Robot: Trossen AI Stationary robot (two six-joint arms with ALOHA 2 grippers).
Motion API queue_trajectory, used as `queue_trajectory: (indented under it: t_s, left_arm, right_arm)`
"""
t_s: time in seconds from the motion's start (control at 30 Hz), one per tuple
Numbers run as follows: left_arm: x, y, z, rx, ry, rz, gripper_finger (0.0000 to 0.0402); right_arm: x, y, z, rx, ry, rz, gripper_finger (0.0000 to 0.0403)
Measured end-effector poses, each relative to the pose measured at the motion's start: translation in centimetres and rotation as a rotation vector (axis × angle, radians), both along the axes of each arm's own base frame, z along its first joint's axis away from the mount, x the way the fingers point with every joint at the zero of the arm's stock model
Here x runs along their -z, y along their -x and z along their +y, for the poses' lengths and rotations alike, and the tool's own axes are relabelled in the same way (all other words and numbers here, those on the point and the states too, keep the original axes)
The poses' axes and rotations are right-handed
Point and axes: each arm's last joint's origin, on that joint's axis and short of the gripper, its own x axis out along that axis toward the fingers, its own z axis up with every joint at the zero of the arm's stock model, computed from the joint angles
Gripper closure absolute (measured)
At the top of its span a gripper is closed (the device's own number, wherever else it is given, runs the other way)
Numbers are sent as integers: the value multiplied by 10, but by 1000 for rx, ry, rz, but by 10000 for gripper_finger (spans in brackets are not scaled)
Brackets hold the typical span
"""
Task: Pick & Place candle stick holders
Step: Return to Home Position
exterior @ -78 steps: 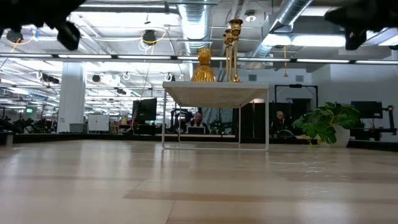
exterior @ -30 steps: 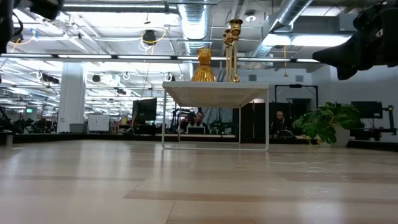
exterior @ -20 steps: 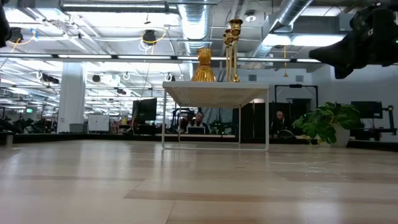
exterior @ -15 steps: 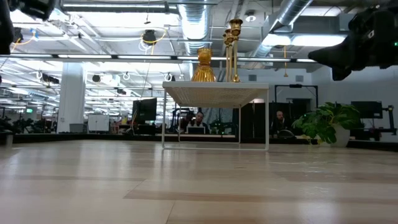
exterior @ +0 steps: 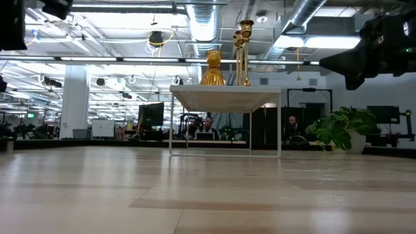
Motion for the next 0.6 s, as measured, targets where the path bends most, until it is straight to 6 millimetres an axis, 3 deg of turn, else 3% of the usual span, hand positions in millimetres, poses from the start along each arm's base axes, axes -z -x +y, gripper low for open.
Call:
queue_trajectory:
  t_s: [0.1, 0.33, 0.6]
  left_arm:
    - [1, -2, 5, -109, -36, -40, 392]
    - [24, -24, 21, -547, 17, 33, 392]
    - [30, -33, 23, -596, -12, 90, 392]
  right_arm:
    - [0, 0, -2, 19, 0, 2, 403]
    - [0, 1, -3, 36, -8, 3, 403]
    - [1, 1, -3, 36, -9, 4, 403]
